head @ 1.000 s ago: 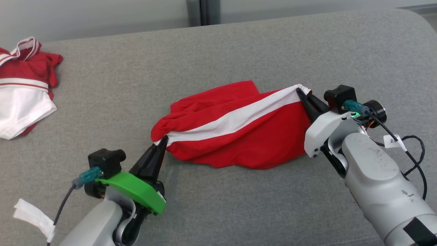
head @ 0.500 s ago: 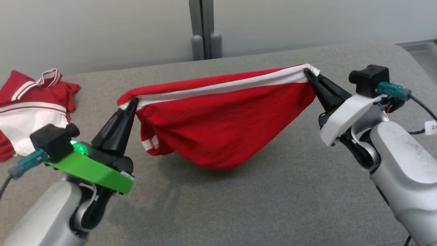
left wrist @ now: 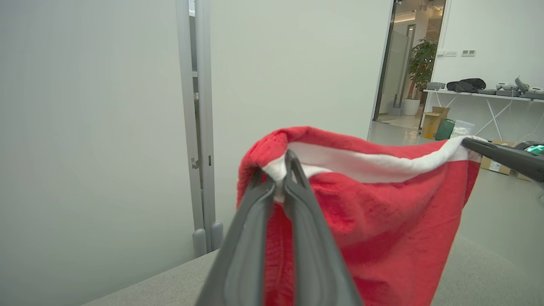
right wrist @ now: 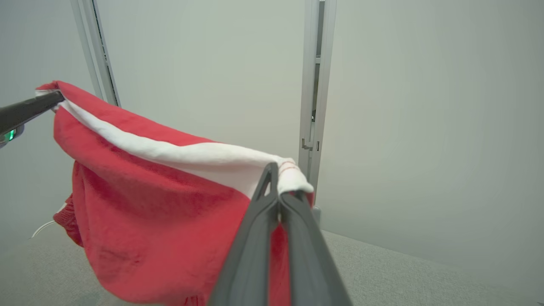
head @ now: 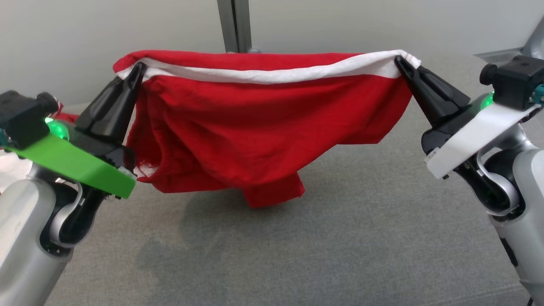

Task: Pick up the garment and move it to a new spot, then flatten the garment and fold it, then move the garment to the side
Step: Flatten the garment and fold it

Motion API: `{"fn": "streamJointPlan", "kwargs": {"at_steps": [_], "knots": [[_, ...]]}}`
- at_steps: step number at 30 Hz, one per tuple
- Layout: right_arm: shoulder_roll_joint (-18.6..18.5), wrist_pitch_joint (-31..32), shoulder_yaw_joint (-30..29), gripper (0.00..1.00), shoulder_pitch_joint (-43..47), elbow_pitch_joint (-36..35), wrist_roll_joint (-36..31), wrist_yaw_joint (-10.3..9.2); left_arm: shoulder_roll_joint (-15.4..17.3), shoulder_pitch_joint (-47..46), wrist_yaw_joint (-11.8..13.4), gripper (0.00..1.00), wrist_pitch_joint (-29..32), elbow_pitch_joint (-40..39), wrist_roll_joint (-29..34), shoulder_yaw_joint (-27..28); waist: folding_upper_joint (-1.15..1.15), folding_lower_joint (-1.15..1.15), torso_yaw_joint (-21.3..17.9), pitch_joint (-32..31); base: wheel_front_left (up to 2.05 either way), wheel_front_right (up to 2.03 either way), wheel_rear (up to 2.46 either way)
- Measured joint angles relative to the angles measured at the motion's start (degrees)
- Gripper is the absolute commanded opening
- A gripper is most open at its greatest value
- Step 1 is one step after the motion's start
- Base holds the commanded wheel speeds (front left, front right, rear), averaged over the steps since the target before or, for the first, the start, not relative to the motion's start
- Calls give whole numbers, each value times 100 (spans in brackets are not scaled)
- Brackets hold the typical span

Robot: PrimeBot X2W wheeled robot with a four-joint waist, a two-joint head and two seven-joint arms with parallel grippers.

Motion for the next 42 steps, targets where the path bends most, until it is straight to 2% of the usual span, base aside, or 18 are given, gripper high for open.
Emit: {"fn": "streamJointPlan", "kwargs": {"at_steps": [4,10,16,20,25,31,36,42], "knots": [[216,79,-10,0,-239,146,-181,0,-175,-579,-52,0,220,276,-8,-93,0,0,-23,315,0,0,0],[472,-276,-53,0,-1556,1066,-616,0,-426,-1926,-145,0,356,1083,144,-192,0,0,-50,939,0,0,0],[812,-1088,-294,0,-3233,1997,-1270,0,-853,-3502,-170,0,-92,1907,489,-257,0,0,-127,1595,0,0,0],[1029,-1534,-475,0,-3758,2307,-1570,0,-1124,-4029,-177,0,-523,2267,505,-457,0,0,-198,1957,0,0,0],[1177,-1755,-225,0,-3524,2453,-1675,0,-1192,-3903,-177,0,-761,2494,272,-927,0,0,-292,2289,0,0,0],[1099,-1903,210,0,-2581,2345,-1507,0,-1011,-3010,-177,0,-931,2377,-93,-1381,0,1,-377,2475,0,0,0],[949,-1998,305,0,-1741,2013,-1380,0,-870,-2142,-177,0,-957,1919,-229,-1302,0,1,-362,2363,0,0,0],[869,-1984,202,0,-701,1505,-1430,0,-820,-900,-177,0,-964,1292,124,-946,0,1,-318,2044,0,0,0]]}}
